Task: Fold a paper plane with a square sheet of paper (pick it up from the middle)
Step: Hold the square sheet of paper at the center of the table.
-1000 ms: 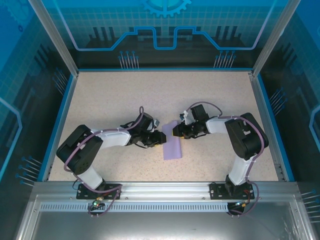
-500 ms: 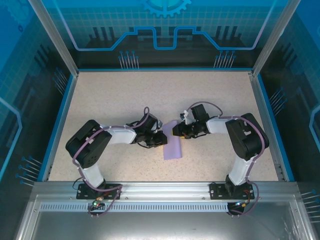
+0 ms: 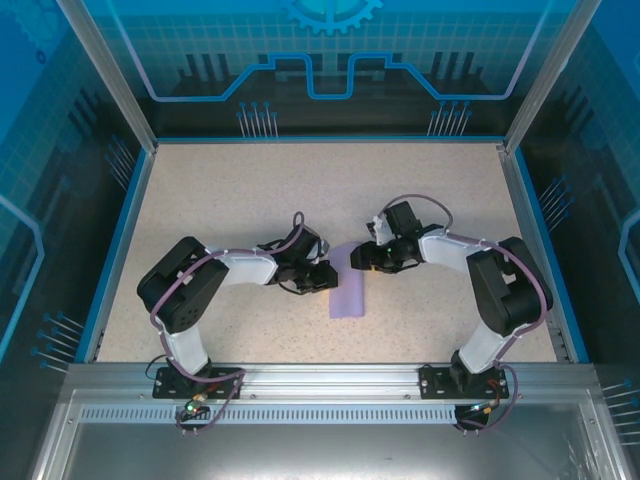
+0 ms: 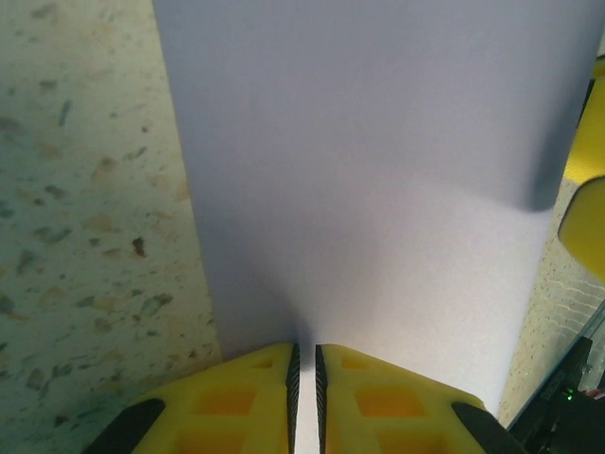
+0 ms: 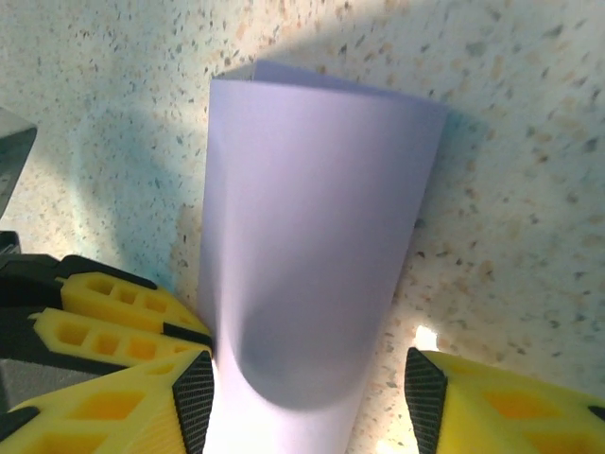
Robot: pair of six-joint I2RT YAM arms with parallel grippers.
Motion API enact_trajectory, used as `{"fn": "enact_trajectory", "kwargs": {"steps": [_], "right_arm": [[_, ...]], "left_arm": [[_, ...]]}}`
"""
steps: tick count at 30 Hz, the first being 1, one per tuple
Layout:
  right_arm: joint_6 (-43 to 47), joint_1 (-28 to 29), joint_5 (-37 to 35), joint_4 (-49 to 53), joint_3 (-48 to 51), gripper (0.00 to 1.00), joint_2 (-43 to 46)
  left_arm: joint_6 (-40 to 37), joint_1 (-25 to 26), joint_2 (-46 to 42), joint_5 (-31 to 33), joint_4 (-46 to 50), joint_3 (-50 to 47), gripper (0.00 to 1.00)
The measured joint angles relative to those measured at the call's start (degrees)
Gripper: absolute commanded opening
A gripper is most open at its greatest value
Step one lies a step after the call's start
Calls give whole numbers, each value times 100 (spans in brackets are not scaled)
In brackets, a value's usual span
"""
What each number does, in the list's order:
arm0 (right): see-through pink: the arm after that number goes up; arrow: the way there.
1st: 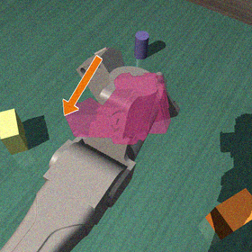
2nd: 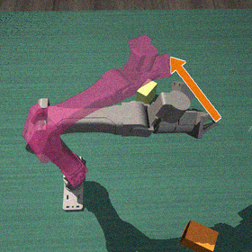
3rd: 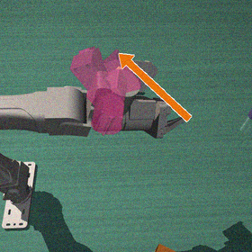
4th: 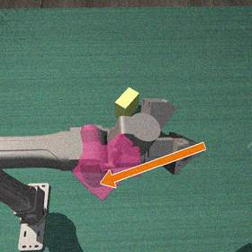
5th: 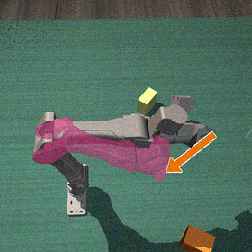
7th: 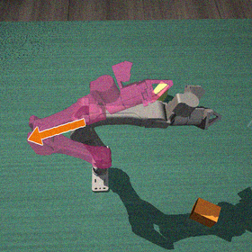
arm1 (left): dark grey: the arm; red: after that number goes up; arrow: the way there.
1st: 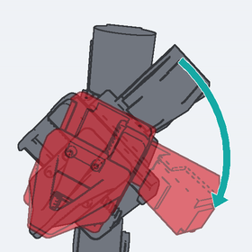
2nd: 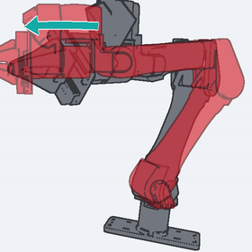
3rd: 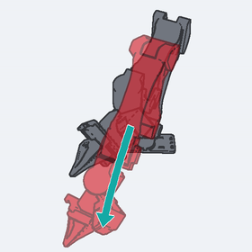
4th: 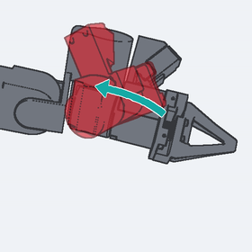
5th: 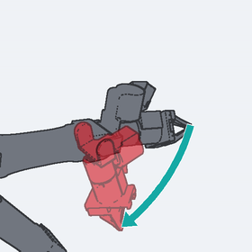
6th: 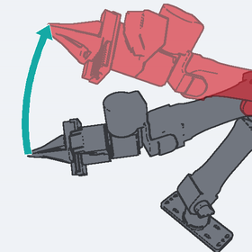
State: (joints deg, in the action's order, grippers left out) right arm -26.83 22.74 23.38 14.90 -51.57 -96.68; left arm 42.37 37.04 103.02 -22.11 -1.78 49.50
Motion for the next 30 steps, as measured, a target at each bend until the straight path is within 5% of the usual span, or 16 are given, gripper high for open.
{"fn": "enact_trajectory", "kwargs": {"steps": [12,30], "right_arm": [[210,273,-960,739,-555,53,-155],[271,354,-1425,973,-555,44,-385]], "left_arm": [[-74,0,17,0,68,203,18],[-203,0,-468,146,868,485,33]]}}
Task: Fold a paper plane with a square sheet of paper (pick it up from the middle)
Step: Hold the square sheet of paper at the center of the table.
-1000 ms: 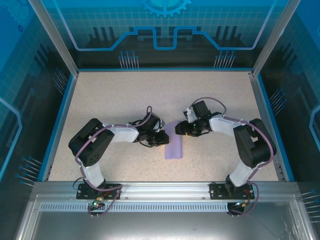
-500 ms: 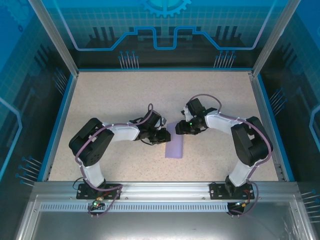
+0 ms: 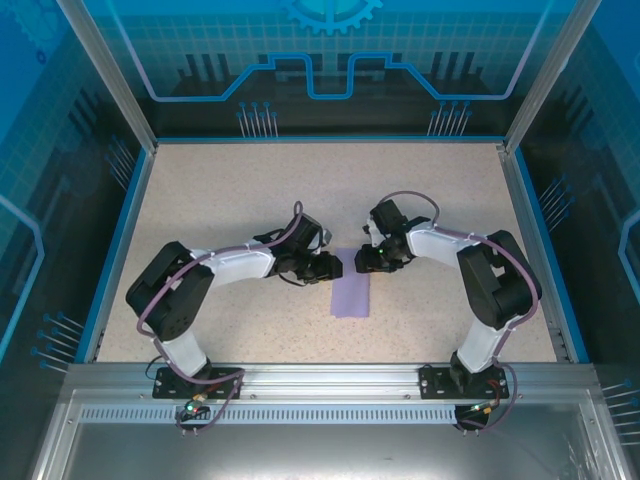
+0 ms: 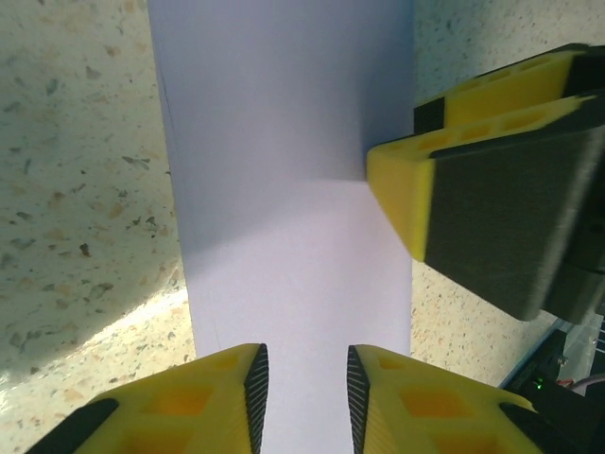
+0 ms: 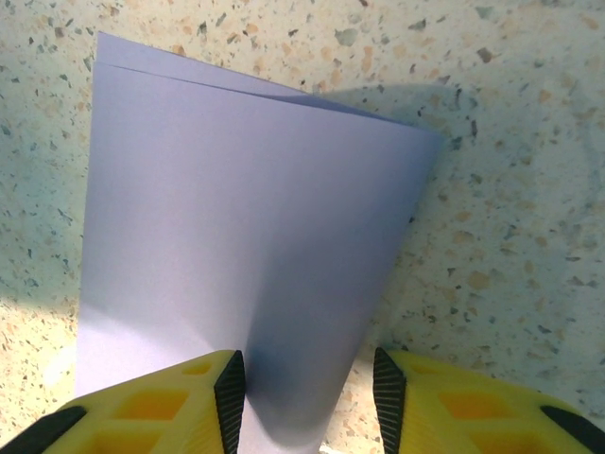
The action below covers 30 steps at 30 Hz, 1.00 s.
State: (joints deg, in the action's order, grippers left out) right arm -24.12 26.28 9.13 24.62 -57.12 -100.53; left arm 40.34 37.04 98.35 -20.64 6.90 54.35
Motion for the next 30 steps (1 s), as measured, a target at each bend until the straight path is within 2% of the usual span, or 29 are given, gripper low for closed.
{"fn": "enact_trajectory", "kwargs": {"steps": [7,16,30], "right_arm": [[-133,22,-31,-15,0,49,0],[-463,92,-210,-22,-22,47,0],[-634,122,-295,-42,-20,48,0]], "left_arm": [[0,0,-87,144,195,26,34],[4,7,-321,450,363,24,38],[24,17,-424,577,358,-24,38]]}}
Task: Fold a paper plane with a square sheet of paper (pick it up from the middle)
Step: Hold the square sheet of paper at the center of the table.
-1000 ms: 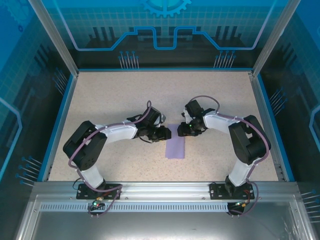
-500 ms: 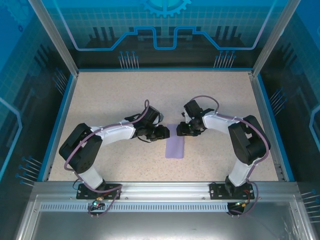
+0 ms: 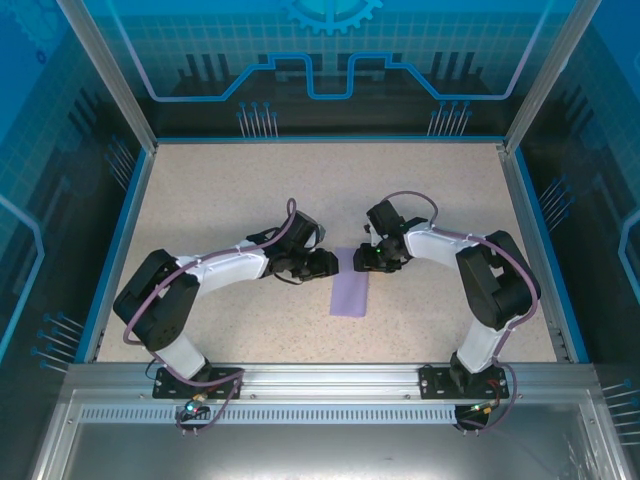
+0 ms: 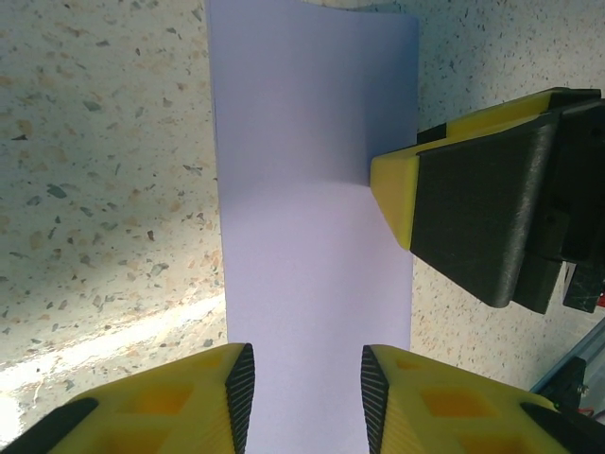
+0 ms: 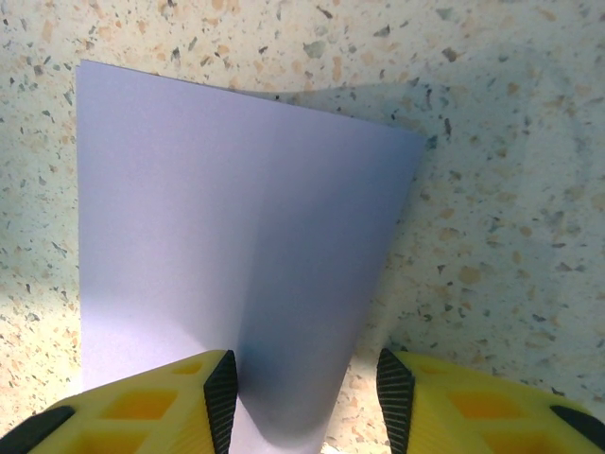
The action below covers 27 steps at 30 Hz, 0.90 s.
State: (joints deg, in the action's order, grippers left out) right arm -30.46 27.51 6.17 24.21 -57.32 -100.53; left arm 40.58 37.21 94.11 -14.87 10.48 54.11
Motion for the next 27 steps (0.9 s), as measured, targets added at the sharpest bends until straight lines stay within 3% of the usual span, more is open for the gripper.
{"fn": "enact_trajectory", "kwargs": {"steps": [18,27], "right_arm": [[0,74,-133,-81,66,48,44],[4,70,-153,-144,120,42,72]], "left_arm": [[197,4,-326,466,129,-317,41],[286,4,-457,575,179,-369,41]]}}
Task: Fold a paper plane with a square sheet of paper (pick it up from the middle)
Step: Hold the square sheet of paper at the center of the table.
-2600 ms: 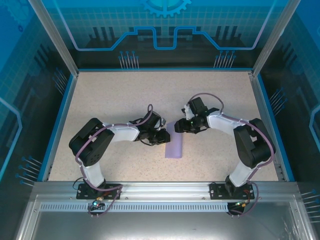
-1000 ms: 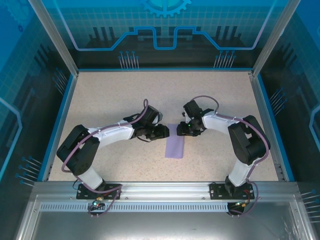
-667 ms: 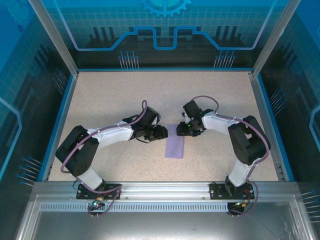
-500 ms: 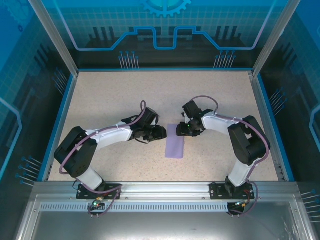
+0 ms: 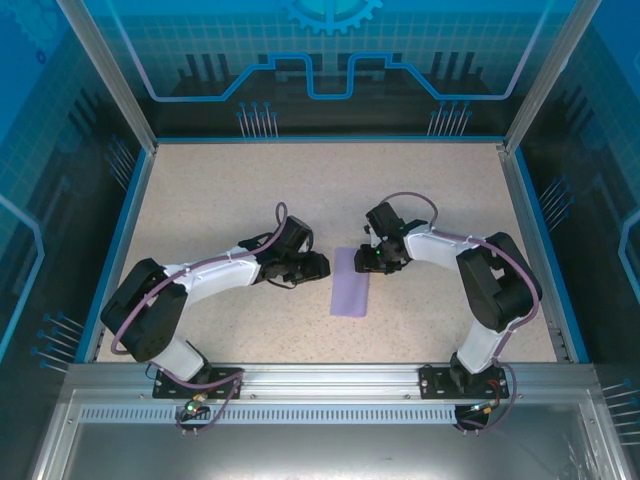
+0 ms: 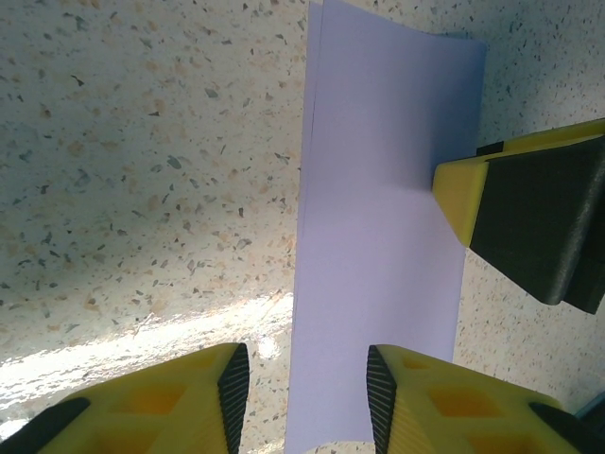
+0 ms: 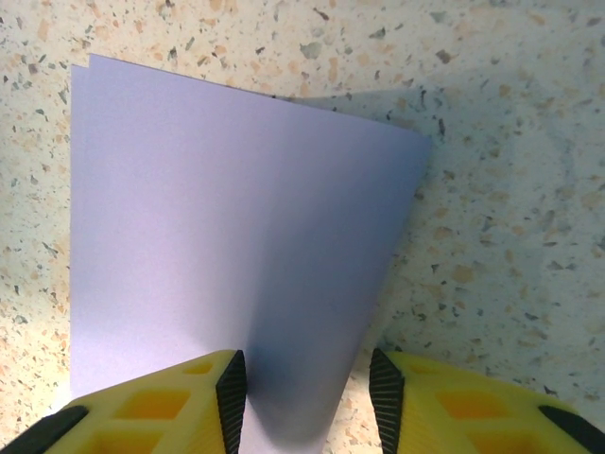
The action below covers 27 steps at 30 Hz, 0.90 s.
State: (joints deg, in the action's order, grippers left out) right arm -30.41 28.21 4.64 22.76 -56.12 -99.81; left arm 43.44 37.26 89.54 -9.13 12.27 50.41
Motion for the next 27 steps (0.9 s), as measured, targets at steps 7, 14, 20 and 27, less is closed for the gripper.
{"fn": "enact_trajectory", "kwargs": {"steps": [7,14,20,27], "right_arm": [[33,0,-9,-2,4,44,4],[87,4,7,-7,4,46,4],[90,17,4,-7,4,46,4],[90,26,0,-9,2,47,4]], "left_arm": [[2,0,0,35,7,-2,41],[2,0,0,37,31,-2,41],[2,0,0,35,59,-2,41],[7,0,44,-15,35,0,41]]}}
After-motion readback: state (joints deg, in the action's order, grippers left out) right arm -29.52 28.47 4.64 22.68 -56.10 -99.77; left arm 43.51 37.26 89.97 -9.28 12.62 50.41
